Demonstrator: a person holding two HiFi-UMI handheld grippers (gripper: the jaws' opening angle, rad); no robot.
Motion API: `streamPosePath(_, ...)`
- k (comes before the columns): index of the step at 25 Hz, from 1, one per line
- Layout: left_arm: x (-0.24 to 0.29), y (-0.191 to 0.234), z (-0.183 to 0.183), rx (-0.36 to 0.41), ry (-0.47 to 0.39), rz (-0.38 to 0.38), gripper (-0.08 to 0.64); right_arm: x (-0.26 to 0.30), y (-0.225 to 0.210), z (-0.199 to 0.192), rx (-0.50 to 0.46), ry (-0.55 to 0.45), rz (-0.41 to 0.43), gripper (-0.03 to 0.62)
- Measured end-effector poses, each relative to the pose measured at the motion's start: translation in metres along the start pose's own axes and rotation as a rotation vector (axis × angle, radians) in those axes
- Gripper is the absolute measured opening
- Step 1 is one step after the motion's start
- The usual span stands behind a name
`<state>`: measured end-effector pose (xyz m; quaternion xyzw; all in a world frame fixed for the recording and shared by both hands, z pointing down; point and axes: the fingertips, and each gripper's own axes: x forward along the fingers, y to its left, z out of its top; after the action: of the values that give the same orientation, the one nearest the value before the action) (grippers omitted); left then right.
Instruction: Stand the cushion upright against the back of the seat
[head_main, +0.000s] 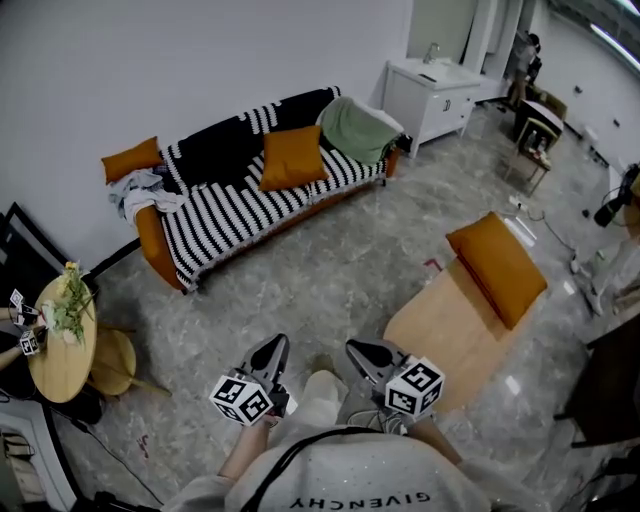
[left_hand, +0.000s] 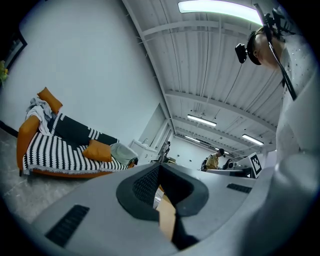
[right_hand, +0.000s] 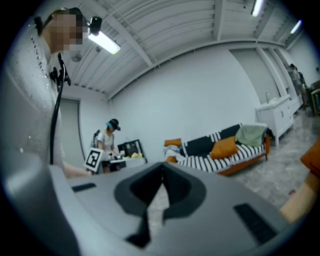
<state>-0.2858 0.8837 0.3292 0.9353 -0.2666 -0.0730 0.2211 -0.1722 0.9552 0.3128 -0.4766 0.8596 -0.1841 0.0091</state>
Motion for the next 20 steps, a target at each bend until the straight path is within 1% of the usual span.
streamPosePath(5,0.055,0.033,0.008,-0.019,0.010,-0.006,0.025,0.034,-0.051,0.016,0.008,0.023,-0.013,0.018)
streamPosePath(13,0.147,0.095,0.044,-0.013,0.002,-0.010,0.025,0.106,-0.133,0.063,-0.009,0.023,0.002,0.018)
streamPosePath(17,0.184,0.122,0.057,-0.007,0.004,-0.023,0.025,0.138,-0.165,0.082,-0.005,0.017,0.007,0.018)
streamPosePath(20,0.204,0.137,0.057,-0.020,0.022,-0.024,0.025,0.154,-0.182,0.087,0.005,0.021,0.002,0.018)
